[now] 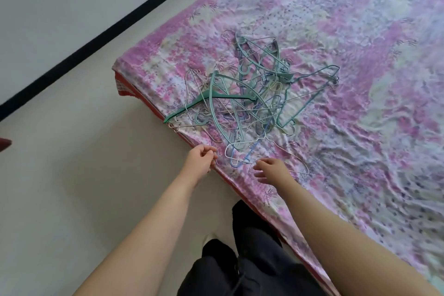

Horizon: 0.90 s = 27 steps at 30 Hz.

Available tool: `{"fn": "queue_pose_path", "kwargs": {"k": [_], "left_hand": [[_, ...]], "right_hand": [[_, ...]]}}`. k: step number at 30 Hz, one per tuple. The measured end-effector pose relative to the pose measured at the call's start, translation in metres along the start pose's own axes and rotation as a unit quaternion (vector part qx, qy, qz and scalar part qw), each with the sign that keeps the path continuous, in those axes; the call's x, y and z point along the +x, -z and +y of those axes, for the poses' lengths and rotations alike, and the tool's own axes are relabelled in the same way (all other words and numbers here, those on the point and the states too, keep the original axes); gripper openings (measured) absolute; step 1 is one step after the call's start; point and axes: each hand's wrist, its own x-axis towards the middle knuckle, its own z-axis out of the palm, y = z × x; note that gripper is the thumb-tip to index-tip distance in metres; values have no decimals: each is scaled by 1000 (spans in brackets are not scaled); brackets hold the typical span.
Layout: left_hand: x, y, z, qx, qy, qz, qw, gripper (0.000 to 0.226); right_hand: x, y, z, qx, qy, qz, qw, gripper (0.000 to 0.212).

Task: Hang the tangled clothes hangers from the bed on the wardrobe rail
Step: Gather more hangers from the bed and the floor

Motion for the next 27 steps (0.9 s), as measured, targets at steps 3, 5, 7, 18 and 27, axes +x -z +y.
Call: {"fn": "queue_pose_path", "kwargs": {"k": [3,5,7,18,27], "left_hand": [[32,-24,21,10,20,5,1000,17],[51,-40,30,23,34,1,999,18],[71,-55,33,39,50,1,998,18],[161,-96,-4,84,132,63,986,17],[210,-139,6,62,155,47,985,14]], "right_hand": [[52,26,-7,81,-53,-11,995,14],[84,38,-12,177,-108,-43,977,12],[115,49,-14,253,-155,-64,953,36],[243,50,18,237,-293,-70,924,64],[312,37,18,245,-197,148,938,120]]}}
